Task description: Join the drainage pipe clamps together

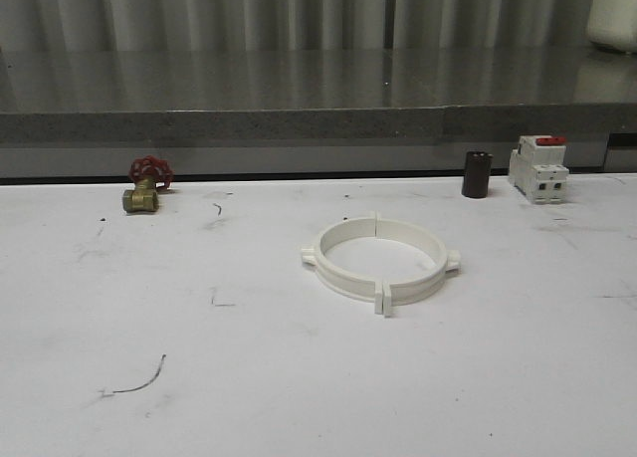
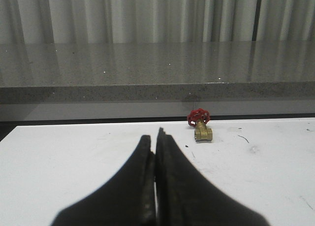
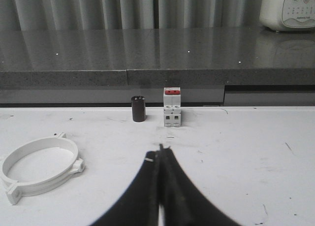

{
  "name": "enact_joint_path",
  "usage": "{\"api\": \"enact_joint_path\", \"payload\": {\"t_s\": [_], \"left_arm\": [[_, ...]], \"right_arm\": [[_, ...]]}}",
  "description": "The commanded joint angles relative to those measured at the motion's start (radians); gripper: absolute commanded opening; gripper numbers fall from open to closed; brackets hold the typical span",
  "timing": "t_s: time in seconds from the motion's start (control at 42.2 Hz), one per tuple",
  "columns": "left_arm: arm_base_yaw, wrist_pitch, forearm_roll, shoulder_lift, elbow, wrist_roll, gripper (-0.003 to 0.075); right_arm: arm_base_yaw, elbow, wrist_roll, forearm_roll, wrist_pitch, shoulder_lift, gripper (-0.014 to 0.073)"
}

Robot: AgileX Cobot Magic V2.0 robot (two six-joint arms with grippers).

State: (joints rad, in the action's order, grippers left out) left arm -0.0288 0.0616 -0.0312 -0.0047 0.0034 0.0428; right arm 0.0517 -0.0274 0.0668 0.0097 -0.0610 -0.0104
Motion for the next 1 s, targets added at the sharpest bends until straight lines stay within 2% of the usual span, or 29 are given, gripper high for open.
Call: {"api": "enact_joint_path", "payload": {"t_s": [0.0, 0.972], "left_arm": [[0.002, -0.084, -0.003, -0.009, 0.023, -0.001, -0.0020], [0.002, -0.084, -0.003, -0.009, 0.023, -0.001, -0.0020]], "right_arm": [[-0.006, 0.004, 0.000, 0.005, 0.086, -0.017, -0.0120], [-0.018, 0.004, 0.000, 0.005, 0.085, -0.016, -0.0120]]}}
